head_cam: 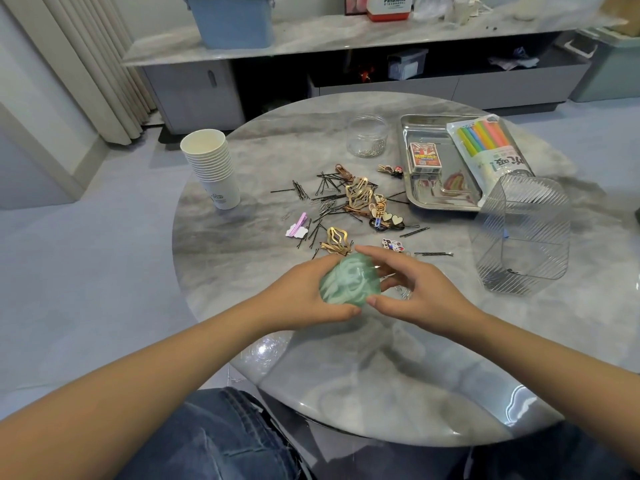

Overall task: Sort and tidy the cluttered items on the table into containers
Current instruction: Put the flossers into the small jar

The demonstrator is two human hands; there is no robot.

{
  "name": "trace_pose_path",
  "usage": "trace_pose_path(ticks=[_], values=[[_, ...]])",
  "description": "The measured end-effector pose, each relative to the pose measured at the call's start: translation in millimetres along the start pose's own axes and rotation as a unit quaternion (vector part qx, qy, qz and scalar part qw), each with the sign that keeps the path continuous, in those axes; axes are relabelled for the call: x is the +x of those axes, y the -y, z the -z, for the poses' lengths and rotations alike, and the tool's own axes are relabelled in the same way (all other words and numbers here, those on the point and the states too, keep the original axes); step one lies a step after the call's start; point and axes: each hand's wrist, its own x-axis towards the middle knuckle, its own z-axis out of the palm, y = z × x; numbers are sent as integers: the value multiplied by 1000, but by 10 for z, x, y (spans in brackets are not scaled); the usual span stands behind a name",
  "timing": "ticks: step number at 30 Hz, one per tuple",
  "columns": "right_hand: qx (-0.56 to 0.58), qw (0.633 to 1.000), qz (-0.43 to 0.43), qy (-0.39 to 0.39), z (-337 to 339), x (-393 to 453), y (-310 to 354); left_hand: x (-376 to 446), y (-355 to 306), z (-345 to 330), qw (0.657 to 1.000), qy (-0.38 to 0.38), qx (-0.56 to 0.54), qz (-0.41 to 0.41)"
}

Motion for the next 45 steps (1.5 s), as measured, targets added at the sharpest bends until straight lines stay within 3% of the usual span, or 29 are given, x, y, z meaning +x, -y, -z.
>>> trace_pose_path(ticks=[13,19,29,34,45], values=[[35,997,-24,57,1,31,-8,3,34,78,1000,-6,-7,12],[18,995,-44,84,60,59,-21,20,-15,51,1000,4,-2,-29],[184,978,-51,81,234,150,132,53,-156,122,972,3,-230,48],[170,982,-54,59,173,129,122,42,-139,128,978,2,-202,53],[146,981,-63,114,198,139,135,21,-169,194,997,10,-77,17]])
